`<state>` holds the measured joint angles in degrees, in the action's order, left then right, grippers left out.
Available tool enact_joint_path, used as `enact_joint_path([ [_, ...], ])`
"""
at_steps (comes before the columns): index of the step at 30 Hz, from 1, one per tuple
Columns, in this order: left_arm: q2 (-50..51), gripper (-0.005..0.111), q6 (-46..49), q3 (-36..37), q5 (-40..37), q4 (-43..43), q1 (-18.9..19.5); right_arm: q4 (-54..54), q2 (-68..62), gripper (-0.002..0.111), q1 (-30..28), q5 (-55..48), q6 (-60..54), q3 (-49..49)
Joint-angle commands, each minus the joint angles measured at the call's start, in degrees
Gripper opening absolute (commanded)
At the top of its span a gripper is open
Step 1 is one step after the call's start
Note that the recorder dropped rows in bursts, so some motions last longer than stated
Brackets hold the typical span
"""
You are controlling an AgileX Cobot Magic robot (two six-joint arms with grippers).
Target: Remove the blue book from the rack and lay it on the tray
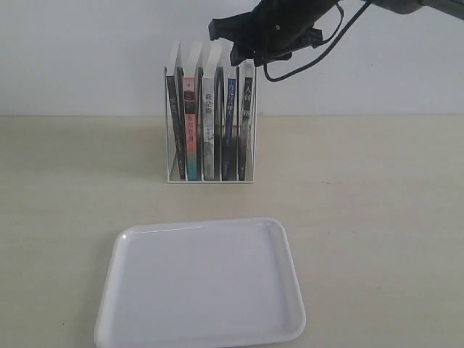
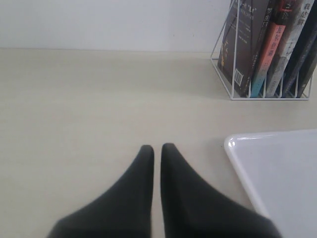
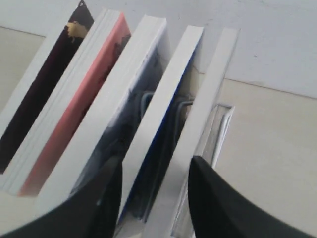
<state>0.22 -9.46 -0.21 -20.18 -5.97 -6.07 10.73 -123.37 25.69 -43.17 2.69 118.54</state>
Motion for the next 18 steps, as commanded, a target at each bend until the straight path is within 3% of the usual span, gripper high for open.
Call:
enact_joint_path([
  [1, -0.22, 0.005, 0.12, 0.21, 0.44, -0.09, 0.13, -5.37, 0.6, 0.042, -0.03, 1.63, 4.37, 0.42],
  [18, -0.22, 0.005, 0.12, 0.21, 0.44, -0.09, 0.13, -5.46, -0.69, 0.042, 0.12, 3.26, 4.85, 0.42],
])
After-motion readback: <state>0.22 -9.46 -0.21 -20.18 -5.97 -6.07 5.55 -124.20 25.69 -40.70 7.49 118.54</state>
